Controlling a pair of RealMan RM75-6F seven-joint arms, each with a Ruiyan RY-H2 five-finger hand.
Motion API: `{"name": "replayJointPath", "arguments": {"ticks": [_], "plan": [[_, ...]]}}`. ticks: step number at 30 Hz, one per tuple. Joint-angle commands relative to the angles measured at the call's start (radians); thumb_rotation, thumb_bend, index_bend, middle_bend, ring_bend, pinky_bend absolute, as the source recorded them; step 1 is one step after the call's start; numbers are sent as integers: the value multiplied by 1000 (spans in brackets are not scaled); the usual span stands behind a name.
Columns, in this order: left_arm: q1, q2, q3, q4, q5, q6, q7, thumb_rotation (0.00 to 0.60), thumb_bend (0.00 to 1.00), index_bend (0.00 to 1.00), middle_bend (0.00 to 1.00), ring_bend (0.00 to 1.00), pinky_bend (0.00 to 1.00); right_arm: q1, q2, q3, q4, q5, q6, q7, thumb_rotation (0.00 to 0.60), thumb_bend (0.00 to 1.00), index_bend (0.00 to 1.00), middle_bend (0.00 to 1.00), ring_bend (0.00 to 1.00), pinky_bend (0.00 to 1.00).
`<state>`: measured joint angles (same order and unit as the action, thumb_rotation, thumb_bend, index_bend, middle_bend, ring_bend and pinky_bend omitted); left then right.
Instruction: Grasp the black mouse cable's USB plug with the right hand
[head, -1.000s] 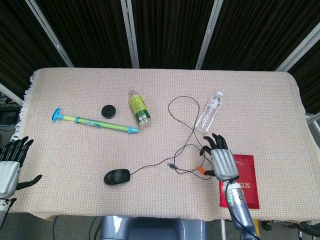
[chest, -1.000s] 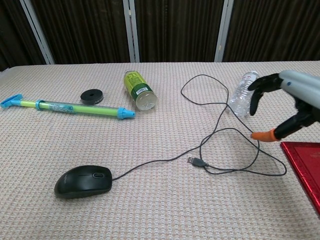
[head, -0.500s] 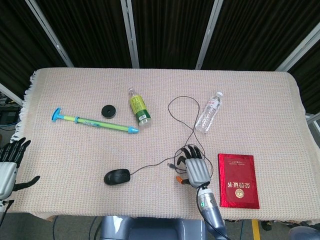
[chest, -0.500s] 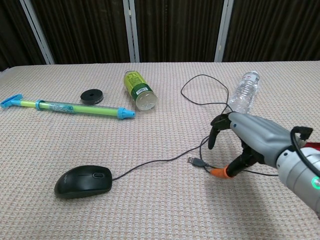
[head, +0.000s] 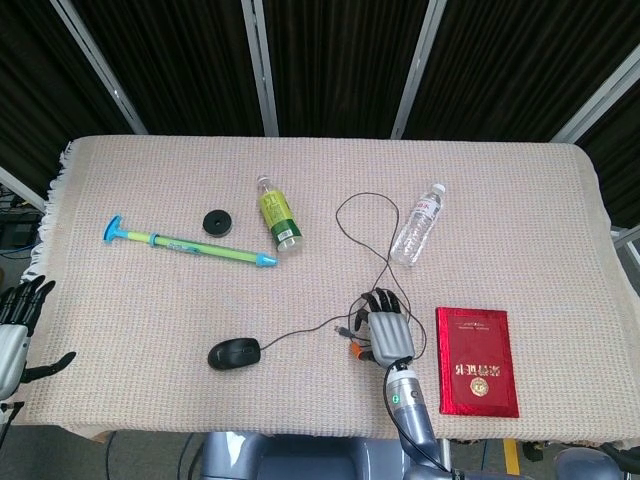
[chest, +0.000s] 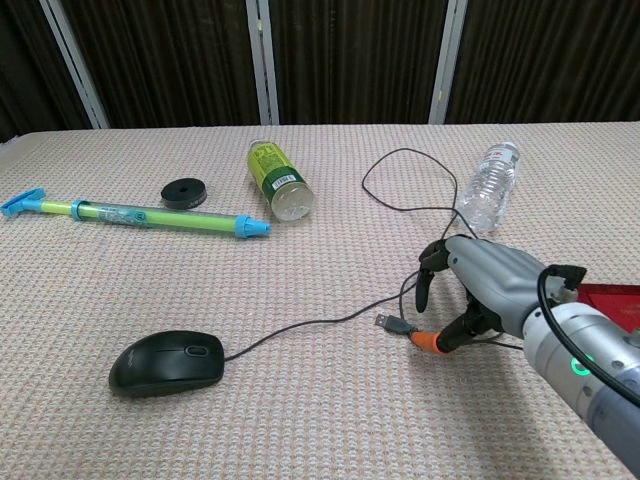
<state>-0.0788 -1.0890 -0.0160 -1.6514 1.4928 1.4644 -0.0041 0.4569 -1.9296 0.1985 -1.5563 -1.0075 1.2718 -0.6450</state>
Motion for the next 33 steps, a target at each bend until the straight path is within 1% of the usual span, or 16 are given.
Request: {"name": "replayJointPath", "arguments": {"ticks": [1, 6, 15, 21, 29, 33], "plan": [[0, 0, 0, -1, -2, -2, 0, 600, 143, 0, 0, 0, 0, 2, -5, 7, 14, 10, -5, 9, 600, 215, 522, 155, 0, 0], [-2, 0, 0, -3, -2, -5, 4, 600, 143, 0, 0, 0, 0, 9, -16, 26, 35, 34, -17, 20, 600, 214, 499, 151, 0, 0], [-5, 1, 0, -6, -4, -12, 4, 600, 144, 0, 0, 0, 0, 28, -45, 51, 67, 75, -33, 20, 600, 215, 497, 149, 0, 0], [-6, 2, -2, -5, -10, -19, -4, 600, 144, 0, 0, 0, 0, 36, -62, 50, 80, 81, -35, 21, 600, 215, 499, 149, 0, 0], [-7, 3, -3, -7, -13, -21, -5, 600, 145, 0, 0, 0, 0, 44, -85, 44, 100, 89, -38, 20, 600, 250, 529, 162, 0, 0], [-7, 4, -4, -8, -17, -23, -8, 599, 145, 0, 0, 0, 0, 44, -91, 40, 111, 87, -36, 24, 600, 316, 555, 176, 0, 0]]}}
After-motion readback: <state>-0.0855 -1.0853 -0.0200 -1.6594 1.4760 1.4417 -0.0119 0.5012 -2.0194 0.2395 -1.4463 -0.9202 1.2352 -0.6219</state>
